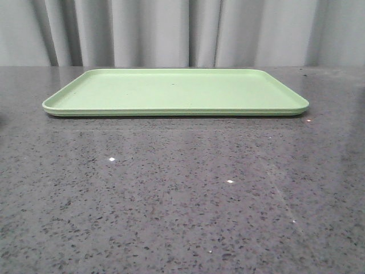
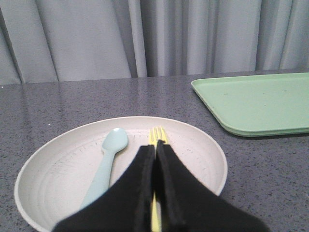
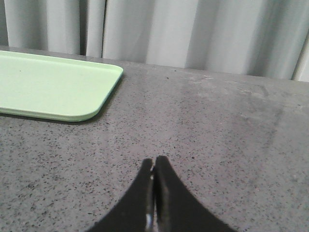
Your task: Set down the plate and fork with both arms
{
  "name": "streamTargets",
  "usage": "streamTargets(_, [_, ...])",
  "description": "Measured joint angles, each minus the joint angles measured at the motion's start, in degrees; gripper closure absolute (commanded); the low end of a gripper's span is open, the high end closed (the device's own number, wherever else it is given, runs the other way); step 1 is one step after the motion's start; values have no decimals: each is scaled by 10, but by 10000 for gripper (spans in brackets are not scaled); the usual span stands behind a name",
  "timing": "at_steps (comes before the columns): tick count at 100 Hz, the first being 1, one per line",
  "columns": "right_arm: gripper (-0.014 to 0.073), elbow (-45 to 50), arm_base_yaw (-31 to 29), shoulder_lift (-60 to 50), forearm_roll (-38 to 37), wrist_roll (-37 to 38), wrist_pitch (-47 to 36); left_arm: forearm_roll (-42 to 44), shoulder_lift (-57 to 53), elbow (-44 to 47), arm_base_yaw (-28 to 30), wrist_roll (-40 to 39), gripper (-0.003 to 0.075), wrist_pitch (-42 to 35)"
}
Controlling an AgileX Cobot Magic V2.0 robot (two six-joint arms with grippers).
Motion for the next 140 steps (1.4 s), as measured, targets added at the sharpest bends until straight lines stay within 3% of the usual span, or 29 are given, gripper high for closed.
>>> streamTargets(23, [713, 0, 0, 0, 0, 0, -38, -5, 0, 1, 0, 0, 741, -36])
streamTargets(35, [713, -17, 0, 0, 18, 0, -26, -62, 0, -10, 0, 0, 741, -42])
streamTargets(71, [713, -241, 0, 56, 63, 0, 182, -142, 35, -226, 0, 0, 741, 152])
streamTargets(116, [713, -452, 0, 225, 66, 0, 394, -141, 286, -516, 0, 0, 741, 496])
streamTargets(140, [713, -467, 0, 289, 66, 0, 463, -136, 366, -543, 0, 0, 741, 538])
